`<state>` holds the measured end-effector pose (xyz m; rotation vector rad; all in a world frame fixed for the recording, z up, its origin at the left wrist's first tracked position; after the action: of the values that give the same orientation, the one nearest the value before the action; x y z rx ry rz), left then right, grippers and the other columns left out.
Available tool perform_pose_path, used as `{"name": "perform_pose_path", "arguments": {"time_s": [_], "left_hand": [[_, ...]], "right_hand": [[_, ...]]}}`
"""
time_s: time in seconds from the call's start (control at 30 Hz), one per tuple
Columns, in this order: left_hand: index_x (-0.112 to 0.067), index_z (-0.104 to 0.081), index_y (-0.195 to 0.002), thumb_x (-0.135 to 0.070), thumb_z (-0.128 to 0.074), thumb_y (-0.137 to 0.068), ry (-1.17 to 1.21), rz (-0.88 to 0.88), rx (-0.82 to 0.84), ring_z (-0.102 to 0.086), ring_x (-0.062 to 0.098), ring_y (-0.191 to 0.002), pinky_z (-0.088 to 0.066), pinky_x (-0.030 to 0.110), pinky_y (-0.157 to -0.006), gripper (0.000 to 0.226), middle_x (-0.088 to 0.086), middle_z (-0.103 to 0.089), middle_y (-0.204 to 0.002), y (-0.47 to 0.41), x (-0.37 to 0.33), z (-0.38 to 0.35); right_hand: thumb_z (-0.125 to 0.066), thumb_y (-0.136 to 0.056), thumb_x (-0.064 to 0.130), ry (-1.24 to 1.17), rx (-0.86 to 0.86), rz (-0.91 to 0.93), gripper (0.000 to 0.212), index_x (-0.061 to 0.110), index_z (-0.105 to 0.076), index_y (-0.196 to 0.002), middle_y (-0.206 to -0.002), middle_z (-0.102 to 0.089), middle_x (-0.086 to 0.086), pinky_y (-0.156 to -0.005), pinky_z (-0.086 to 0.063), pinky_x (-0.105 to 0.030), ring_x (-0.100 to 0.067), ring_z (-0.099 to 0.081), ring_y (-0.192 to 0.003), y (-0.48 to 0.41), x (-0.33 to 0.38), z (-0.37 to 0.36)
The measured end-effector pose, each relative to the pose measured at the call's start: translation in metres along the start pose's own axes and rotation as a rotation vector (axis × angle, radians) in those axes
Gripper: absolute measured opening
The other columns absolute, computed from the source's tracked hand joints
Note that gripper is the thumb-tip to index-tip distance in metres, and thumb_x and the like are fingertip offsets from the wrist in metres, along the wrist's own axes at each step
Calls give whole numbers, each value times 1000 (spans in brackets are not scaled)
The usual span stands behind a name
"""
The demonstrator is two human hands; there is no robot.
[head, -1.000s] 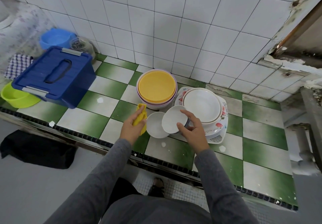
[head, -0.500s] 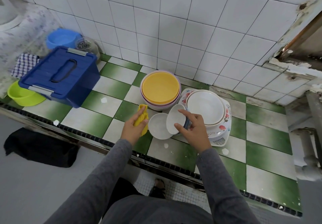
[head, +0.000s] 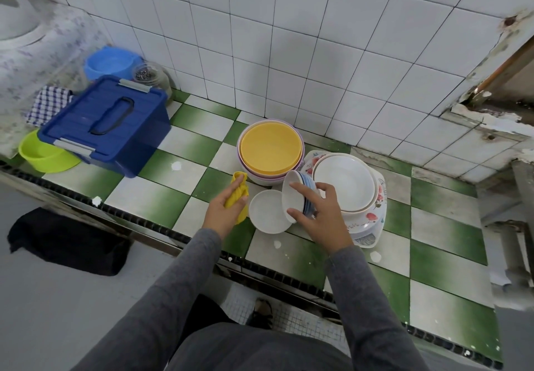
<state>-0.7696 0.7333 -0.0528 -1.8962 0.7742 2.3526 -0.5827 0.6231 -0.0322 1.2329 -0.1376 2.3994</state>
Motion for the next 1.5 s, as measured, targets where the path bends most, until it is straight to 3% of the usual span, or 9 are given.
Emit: {"name": "perform_pose_path", "arguments": {"time_s": [0.3,0.5,0.67,0.83,0.93,1.1,1.2,1.33,1.5], "left_hand": [[-40,-51,-139,-15,-59,-99,6,2,-9,-44,21,-124,-41,44,-110,48,1,-43,-149,-1,-3,0],[-45,-50,-137,-16,-59,-99,3,-1,-8,-44,21,-121,-42,50,-110,49,3,-41,-151,0,-4,-2],[-40,-50,-141,-15,-58,-99,2,-14,-8,-44,20,-118,-43,41,-106,49,1,-44,-146,2,-6,-3],[-47,-46,-136,-15,-56,-100,26,-38,-11,-45,20,-121,-42,41,-107,50,2,-43,-149,5,-12,-6],[-47,-40,-141,-13,-54,-101,63,-123,-21,-45,20,-133,-40,40,-111,54,-2,-43,-152,8,-22,-10],[-39,-19,-156,-21,-59,-99,60,-286,-37,-42,16,-134,-41,36,-106,72,-6,-36,-155,11,-49,-28],[-31,-33,-149,-27,-60,-99,-110,-411,-67,-43,17,-132,-42,42,-110,57,-6,-41,-146,9,-60,-41],[-14,-40,-150,-46,-40,-101,-602,-673,23,-17,30,-149,-16,48,-122,59,9,-28,-159,6,-55,-64],[-18,3,-156,-48,-1,-97,-939,-760,186,21,14,-150,15,31,-121,66,1,9,-166,8,-42,-76]], "right_hand": [[-77,-87,25,267,45,206,56,37,-57,-138,-151,-31,-14,-113,-38,-51,-35,-35,-137,-3,4,-2],[-79,-85,25,132,-20,218,59,40,-55,-137,-148,-33,-13,-107,-43,-59,-35,-38,-135,-4,-1,-2],[-77,-87,24,134,2,215,57,40,-55,-137,-149,-32,-11,-112,-40,-56,-31,-33,-138,-3,-4,-1],[-70,-93,26,-256,-70,-20,52,44,-50,-137,-137,-39,2,-107,-48,-41,-18,-41,-128,0,-3,-4],[-67,-95,32,-485,-114,-105,48,54,-51,-135,-140,-44,14,-103,-52,-50,-23,-47,-131,-1,-4,-10],[-59,-101,24,-771,-80,-143,40,54,-57,-128,-152,-40,9,-87,-59,-54,-29,-46,-132,-2,8,-16],[-54,-103,23,-862,-47,-138,39,48,-56,-133,-153,-39,10,-90,-58,-51,-27,-47,-133,-2,16,-18],[-49,-105,23,-953,-49,-109,40,49,-56,-135,-154,-42,8,-89,-58,-49,-23,-48,-136,-5,24,-18],[-42,-107,21,-1048,-107,-132,44,41,-45,-147,-154,-45,9,-91,-58,-45,-19,-48,-137,-5,21,-10]]}}
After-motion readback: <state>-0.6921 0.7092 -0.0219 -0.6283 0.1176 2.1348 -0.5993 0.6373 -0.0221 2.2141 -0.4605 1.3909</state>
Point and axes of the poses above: each hand's wrist, its own y-axis away from the middle knuckle, its own z-axis out of the back of the hand, x = y × z, the point moved 2 cm from there along -y, towards the middle knuckle
